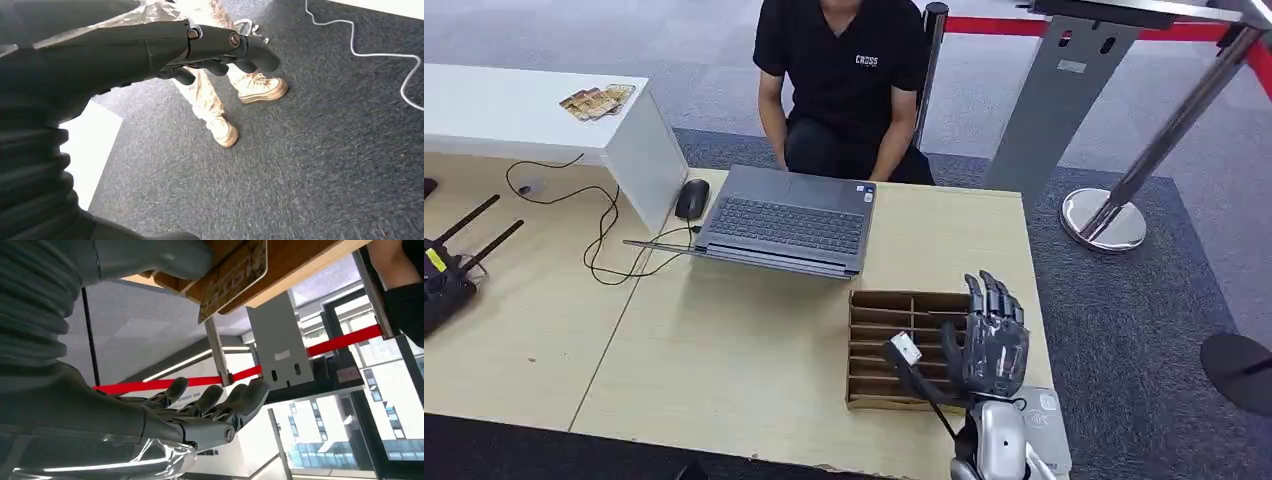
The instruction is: Pass the card to the sensor for recognition and then transmit it.
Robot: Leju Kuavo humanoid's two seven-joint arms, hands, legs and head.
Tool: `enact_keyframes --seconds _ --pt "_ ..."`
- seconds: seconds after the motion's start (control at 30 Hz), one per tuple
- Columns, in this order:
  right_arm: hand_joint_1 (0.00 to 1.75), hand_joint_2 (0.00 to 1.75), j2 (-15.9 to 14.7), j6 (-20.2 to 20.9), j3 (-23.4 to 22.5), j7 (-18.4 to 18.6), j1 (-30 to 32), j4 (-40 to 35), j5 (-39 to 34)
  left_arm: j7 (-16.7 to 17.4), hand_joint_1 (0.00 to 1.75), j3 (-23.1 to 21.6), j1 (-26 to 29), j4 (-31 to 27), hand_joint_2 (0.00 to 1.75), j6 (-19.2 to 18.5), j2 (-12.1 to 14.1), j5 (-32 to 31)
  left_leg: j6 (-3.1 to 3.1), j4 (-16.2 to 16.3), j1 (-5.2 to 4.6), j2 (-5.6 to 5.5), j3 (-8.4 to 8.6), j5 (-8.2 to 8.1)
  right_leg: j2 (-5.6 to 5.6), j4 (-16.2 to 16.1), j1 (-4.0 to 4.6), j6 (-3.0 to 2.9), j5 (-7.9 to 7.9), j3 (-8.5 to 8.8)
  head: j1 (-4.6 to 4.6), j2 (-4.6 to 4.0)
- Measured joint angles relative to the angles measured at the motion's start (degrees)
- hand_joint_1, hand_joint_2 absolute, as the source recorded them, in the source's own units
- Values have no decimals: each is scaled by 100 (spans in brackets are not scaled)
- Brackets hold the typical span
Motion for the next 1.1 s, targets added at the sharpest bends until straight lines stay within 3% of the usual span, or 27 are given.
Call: enact_keyframes --seconds 0.07,0.3,0.7,0.93,0.97,1.0,1.03,1.07,1.1 --pt "73 175 0 0 0 -5 0 13 0 -2 0 7 0 0 175 0 2 -7 0 0 0 0 0 0 0 0 0 0 0 0 0 0" --pt "82 175 0 0 0 -13 -2 15 0 -7 0 48 0 0 175 0 2 -9 0 0 0 0 0 0 0 0 0 0 0 0 0 0" --pt "70 175 0 0 -2 -22 -4 59 -2 -7 0 57 0 0 175 0 0 -9 0 0 0 0 0 0 0 0 0 0 0 0 0 0" --pt "75 175 0 0 -2 -68 -4 68 -44 -7 0 57 0 0 175 0 0 -22 0 0 0 0 0 0 0 0 0 0 0 0 0 0" --pt "99 175 0 0 -2 -79 -5 74 -46 -7 0 57 0 0 175 0 2 -24 0 0 0 0 0 0 0 0 0 0 0 0 0 0" --pt "143 175 0 0 0 -79 -5 81 -46 -7 0 57 0 0 175 0 2 -26 0 0 0 0 0 0 0 0 0 0 0 0 0 0" --pt "143 175 2 0 -2 -79 -8 94 -46 -7 0 57 0 0 175 0 2 -26 0 0 0 0 0 0 0 0 0 0 0 0 -2 0" --pt "175 175 2 0 0 -79 -8 105 -46 -9 0 57 0 0 175 0 0 -26 0 0 0 0 0 0 0 0 0 0 0 0 0 0" --pt "175 175 4 0 0 -83 -10 114 -46 -7 0 57 0 0 175 0 2 -26 0 0 0 0 -1 0 0 0 0 0 0 0 -2 0"
